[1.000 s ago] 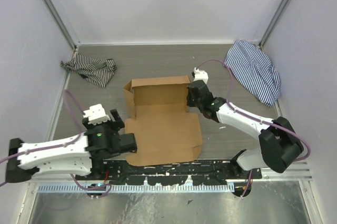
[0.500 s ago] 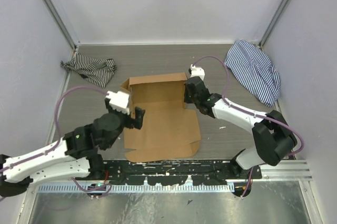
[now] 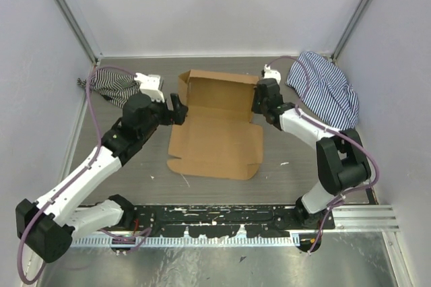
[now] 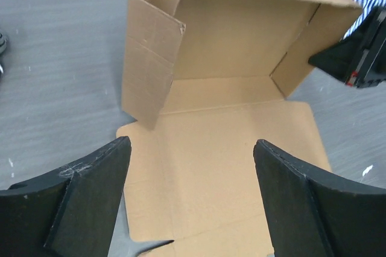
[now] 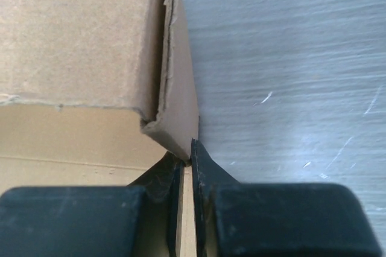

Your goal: Fold the paper box

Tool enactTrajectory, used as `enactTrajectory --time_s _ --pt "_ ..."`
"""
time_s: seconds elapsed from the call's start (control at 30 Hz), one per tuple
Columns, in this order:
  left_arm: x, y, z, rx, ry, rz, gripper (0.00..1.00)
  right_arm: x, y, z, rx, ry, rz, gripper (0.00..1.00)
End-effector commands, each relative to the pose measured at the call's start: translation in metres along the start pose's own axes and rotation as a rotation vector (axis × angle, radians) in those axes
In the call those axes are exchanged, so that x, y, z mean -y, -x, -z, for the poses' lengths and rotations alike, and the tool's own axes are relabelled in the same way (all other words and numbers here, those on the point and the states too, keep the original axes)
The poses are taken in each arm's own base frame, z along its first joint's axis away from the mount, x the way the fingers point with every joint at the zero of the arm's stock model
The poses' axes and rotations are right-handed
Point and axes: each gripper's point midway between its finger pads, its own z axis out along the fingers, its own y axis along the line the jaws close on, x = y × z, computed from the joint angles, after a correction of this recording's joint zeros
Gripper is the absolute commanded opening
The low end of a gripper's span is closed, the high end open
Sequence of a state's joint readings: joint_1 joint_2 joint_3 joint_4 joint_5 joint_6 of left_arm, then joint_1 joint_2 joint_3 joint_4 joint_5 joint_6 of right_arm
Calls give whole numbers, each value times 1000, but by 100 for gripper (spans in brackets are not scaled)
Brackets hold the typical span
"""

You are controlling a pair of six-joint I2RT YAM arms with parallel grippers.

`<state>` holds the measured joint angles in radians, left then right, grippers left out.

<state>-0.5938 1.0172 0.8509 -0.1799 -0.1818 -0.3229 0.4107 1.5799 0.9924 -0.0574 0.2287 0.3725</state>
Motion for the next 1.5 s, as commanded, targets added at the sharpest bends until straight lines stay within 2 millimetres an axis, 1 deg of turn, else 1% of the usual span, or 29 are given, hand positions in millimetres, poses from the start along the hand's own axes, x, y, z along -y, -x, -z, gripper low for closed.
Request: enactTrajectory --time_s 0.0,0.07,0.13,0.2,0.27,0.3,0.37,0.4,0.47,0.53,0.6,0.67,0.8,0.87,0.97,1.07,1.1,1.33,1.47 --pt "5 50 -15 125 -66 14 90 13 36 -12 57 28 24 7" --pt "-15 45 -30 127 -20 18 90 22 42 -15 65 19 48 5" --pt "-32 39 -49 120 -10 39 89 27 47 -16 75 27 55 4" --pt "-46 28 -68 101 4 39 89 28 51 -18 78 45 71 3" --pt "-56 6 -93 54 3 29 88 26 53 -19 74 64 91 3" --pt "-59 -5 -104 27 -2 25 88 25 55 -20 72 71 100 3" --pt "-60 -14 -119 23 -20 21 88 23 56 -22 55 79 112 3" --pt "-58 -17 -126 28 -35 25 85 22 55 -23 45 81 112 3" --pt "-53 -24 -139 24 -75 41 83 21 55 -23 34 88 107 3" --pt "-50 -31 -147 22 -98 54 80 19 56 -23 29 94 99 3" --pt "-53 -35 -151 39 -90 72 78 17 55 -24 21 104 94 3" --pt "-52 -30 -151 86 -97 88 77 15 52 -26 11 110 91 3" --pt "-48 -26 -152 121 -120 104 75 10 48 -28 -2 141 78 3" --pt "-44 -25 -157 121 -142 113 75 7 46 -27 -3 161 71 4" --pt "-32 -23 -161 122 -176 108 73 4 44 -26 -8 175 60 4" --pt "-25 -24 -165 123 -159 69 72 3 43 -23 -4 182 44 4" --pt "-22 -28 -167 109 -149 50 72 2 43 -22 -2 188 40 4" --pt "-21 -31 -179 135 -58 -9 69 -4 35 -12 5 222 39 4" --pt "-14 -29 -184 158 -35 -55 60 -8 33 -10 7 235 47 4"
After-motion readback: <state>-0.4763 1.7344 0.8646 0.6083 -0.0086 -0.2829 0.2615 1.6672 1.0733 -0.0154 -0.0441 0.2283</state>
